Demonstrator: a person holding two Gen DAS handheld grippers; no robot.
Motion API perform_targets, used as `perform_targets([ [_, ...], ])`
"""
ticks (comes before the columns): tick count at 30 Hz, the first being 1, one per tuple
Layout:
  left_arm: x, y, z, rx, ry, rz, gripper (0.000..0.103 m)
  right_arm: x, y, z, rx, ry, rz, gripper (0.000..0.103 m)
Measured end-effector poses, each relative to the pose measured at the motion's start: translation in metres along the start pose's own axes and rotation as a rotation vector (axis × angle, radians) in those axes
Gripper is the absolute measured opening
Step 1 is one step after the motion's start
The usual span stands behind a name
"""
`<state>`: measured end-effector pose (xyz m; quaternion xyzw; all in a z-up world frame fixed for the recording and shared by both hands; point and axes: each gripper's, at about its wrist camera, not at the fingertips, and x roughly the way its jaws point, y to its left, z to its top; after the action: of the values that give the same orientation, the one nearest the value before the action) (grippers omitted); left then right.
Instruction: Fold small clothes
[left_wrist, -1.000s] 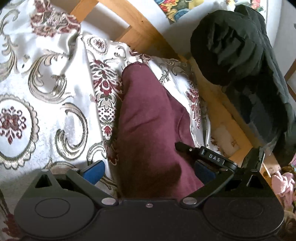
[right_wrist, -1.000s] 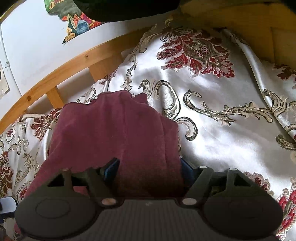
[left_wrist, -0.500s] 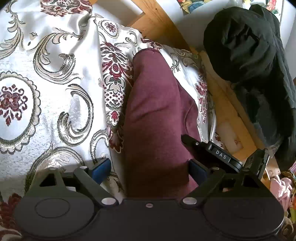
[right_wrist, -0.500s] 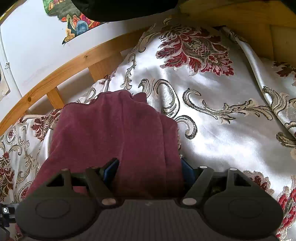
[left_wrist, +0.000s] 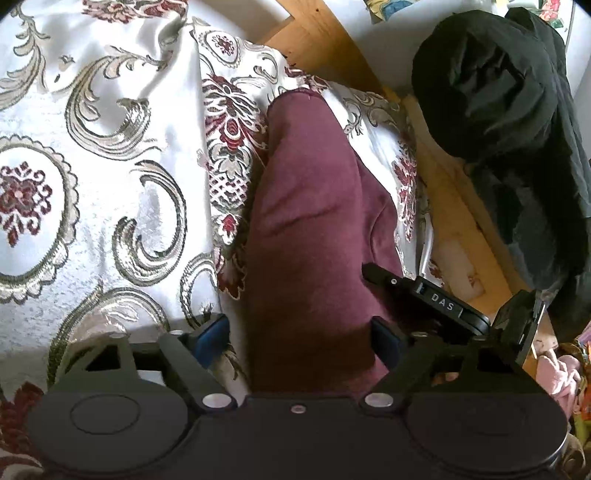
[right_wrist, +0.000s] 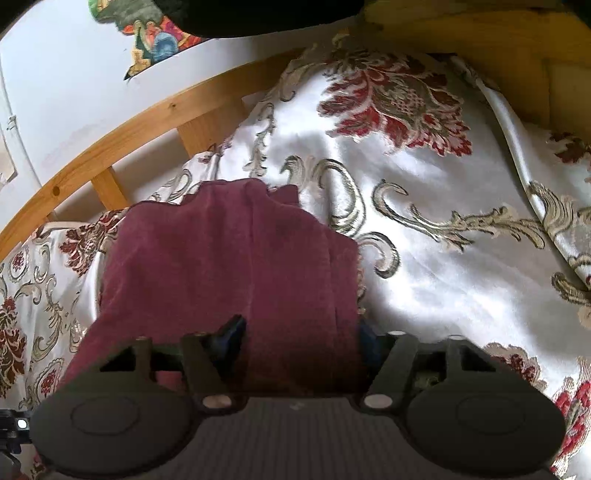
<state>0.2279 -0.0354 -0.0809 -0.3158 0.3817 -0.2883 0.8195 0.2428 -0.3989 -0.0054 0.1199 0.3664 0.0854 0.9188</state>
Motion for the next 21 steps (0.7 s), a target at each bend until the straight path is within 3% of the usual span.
perform_targets([
  [1,0.001,0.000,0.000,-0.008,0.010,-0.017,0.069,-0.001,0.005,0.001,-0.019,0.000,-0.004,0.045],
  [6,-0.002,-0.004,0.000,-0.014,0.008,-0.006,0.060,-0.011,0.036,0.010,-0.146,-0.014,-0.079,0.024],
  [8,-0.006,-0.010,0.001,0.008,-0.006,0.000,0.055,-0.019,0.047,0.017,-0.175,-0.043,-0.079,0.021],
  [13,-0.021,-0.027,0.006,0.072,-0.061,0.004,0.051,-0.043,0.086,0.034,-0.265,-0.145,-0.032,0.019],
  [21,-0.067,-0.049,0.032,0.205,-0.269,0.049,0.050,-0.053,0.136,0.068,-0.300,-0.275,0.062,0.019],
])
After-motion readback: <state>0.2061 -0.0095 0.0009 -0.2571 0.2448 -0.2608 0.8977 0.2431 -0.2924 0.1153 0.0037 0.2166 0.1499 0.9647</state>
